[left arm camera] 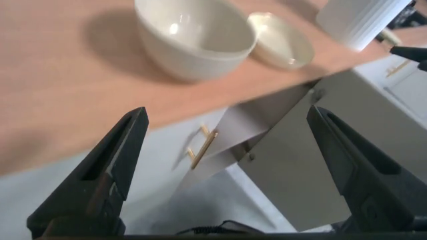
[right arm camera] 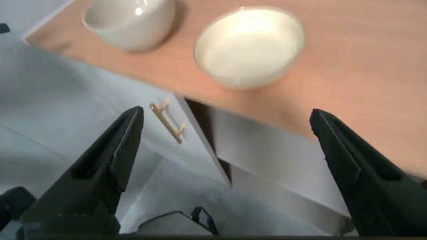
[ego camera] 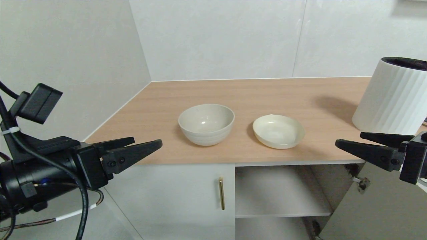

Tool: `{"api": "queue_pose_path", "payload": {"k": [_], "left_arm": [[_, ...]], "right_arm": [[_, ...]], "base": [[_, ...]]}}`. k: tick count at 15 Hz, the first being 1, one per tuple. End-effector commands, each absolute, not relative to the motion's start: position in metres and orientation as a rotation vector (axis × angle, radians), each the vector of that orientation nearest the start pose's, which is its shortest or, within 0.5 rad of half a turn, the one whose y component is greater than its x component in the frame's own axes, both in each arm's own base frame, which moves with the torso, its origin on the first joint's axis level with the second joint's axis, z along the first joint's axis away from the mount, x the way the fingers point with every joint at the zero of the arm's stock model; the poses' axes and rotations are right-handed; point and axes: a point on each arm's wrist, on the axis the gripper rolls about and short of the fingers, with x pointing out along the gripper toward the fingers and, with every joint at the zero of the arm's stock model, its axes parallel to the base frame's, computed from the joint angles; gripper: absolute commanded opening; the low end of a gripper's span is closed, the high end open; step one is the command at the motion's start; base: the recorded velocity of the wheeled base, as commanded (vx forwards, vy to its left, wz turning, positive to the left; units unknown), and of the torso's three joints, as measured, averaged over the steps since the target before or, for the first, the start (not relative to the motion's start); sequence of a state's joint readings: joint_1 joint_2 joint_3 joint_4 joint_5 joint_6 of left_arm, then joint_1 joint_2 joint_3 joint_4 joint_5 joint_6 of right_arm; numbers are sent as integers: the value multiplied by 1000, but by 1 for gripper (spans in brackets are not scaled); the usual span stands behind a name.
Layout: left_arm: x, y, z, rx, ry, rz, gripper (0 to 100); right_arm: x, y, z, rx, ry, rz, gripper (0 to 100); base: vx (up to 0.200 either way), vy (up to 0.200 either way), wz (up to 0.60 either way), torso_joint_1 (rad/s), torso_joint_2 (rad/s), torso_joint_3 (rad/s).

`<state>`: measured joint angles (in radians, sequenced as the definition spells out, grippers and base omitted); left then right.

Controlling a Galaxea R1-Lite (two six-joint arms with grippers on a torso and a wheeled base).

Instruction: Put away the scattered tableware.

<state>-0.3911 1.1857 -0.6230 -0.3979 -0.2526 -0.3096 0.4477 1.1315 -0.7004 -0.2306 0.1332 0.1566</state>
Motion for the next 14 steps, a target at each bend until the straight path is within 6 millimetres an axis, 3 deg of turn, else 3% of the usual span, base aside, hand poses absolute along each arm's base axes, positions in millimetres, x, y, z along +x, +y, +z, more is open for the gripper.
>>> {"api": "queue_pose_path", "payload": {"k": [1,3,6,10,12,14], "left_arm": [[161,-73,231,-286,271,-609,100],[161,-73,231,-286,269,-609,100],[171,-74,260,-292,210,-604,100],[205,-78,306,-291,288,-542,100],[196,-72,305,-299,460,-456,100],[201,-74,305,-320,504,-418,100]], "right_arm": [[148,75,244,118,258,561,100],[151,74,243,116,265,548,100],[164,74,250,63,234,526,100],[227,98,274,51,260,428,100],[241,104,273,90,393,330,100],[252,109,262,142,466,283,100]], "base": [[0,0,0,203,-466,-281],[0,0,0,132,-322,-195],[0,0,0,24,-73,-45],[0,0,0,0,0,0],[0,0,0,0,0,0],[0,0,0,0,0,0]]}}
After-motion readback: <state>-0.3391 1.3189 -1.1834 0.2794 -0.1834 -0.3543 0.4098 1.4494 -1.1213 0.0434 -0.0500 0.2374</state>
